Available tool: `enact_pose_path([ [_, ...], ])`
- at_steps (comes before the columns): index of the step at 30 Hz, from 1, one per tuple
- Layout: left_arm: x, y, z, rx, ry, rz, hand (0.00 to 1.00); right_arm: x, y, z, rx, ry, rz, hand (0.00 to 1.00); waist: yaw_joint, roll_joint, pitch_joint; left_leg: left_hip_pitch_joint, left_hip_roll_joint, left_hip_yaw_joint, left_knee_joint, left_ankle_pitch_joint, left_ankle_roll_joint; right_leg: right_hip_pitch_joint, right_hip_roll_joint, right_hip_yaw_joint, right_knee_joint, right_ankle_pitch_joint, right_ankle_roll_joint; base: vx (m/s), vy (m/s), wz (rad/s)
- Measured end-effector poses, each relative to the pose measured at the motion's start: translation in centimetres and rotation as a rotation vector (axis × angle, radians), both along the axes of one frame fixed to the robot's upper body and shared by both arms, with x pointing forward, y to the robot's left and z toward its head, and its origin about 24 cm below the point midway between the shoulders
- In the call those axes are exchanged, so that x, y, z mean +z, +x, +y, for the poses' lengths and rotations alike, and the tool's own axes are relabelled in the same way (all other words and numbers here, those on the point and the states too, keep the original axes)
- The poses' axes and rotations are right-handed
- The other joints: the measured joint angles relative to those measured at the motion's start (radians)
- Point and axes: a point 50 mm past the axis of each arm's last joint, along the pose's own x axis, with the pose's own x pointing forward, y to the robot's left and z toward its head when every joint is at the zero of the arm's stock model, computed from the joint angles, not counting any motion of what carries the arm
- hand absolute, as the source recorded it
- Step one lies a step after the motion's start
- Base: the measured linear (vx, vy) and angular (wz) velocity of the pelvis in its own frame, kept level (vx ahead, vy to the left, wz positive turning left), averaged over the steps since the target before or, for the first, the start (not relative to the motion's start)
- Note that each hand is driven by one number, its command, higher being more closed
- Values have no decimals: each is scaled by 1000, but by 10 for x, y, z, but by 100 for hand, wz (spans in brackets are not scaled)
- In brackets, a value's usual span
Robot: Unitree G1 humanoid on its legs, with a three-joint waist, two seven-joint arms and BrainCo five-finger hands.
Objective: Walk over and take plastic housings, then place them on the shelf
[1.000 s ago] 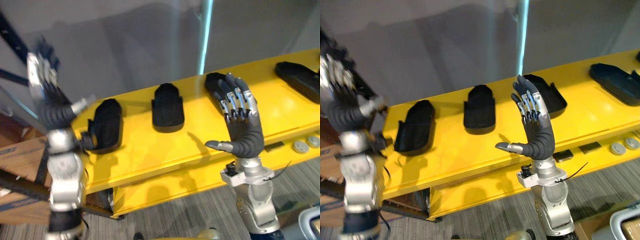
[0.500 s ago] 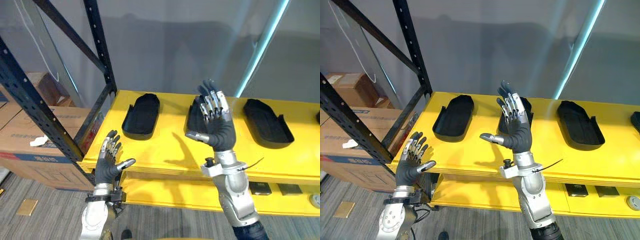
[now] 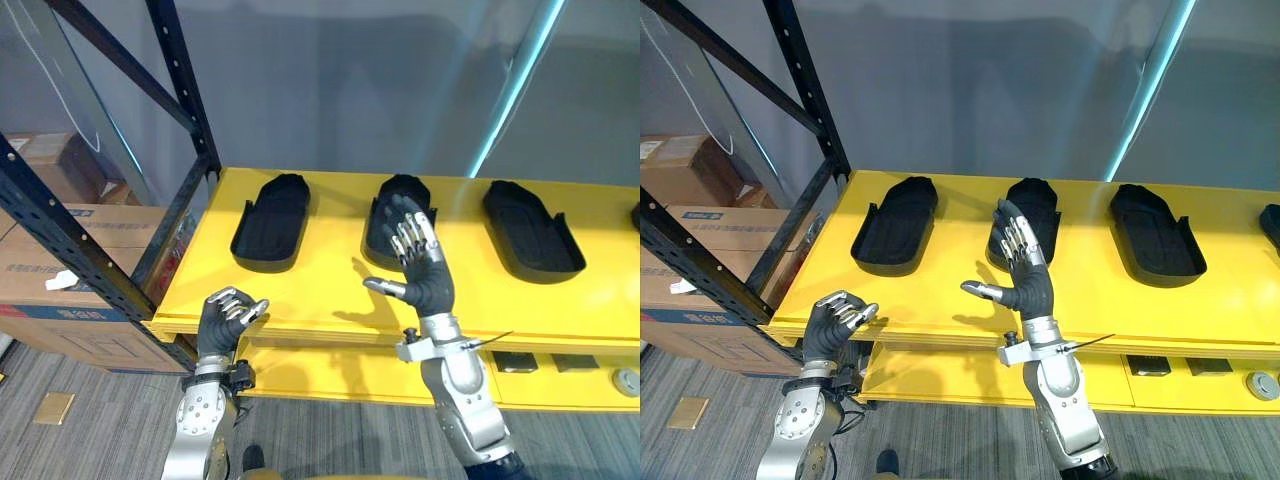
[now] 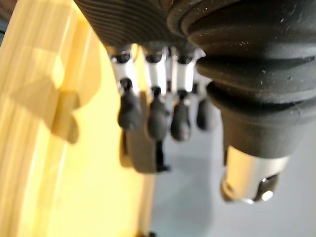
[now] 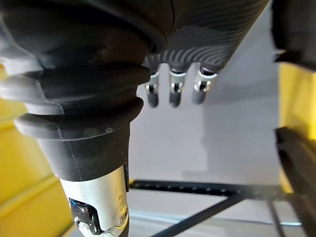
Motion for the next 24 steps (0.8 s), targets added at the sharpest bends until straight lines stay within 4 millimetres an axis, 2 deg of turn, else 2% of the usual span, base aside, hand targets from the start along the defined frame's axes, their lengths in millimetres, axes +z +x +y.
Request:
enact_pose_path([
  [5,-8,-1,9,57,3,51,100,-12,-7,-8,-31,7,52,0,-13,0,2,1,3,21,0,-1,0,-18,0,25,-5,-1,-5,-43,1,-14],
  [15,-5,1,21,133,8,34,100,-20,-13,-13,-26,19,86,0,-27,2,24,8,3,52,1,-2,1,-31,0,53,-9,18,-4,-2,2,-9],
  [20,1,10,26,159,9,2,100,-19,-12,-23,-54,8,79,0,-45,11,44,18,3,63,0,-2,1,-30,0,70,-11,23,-1,1,2,-6],
  [24,10,16,28,165,7,-57,100,-19,-12,-22,-36,0,77,0,-64,19,51,20,3,65,1,-2,1,-31,0,73,-10,23,-1,0,0,0],
])
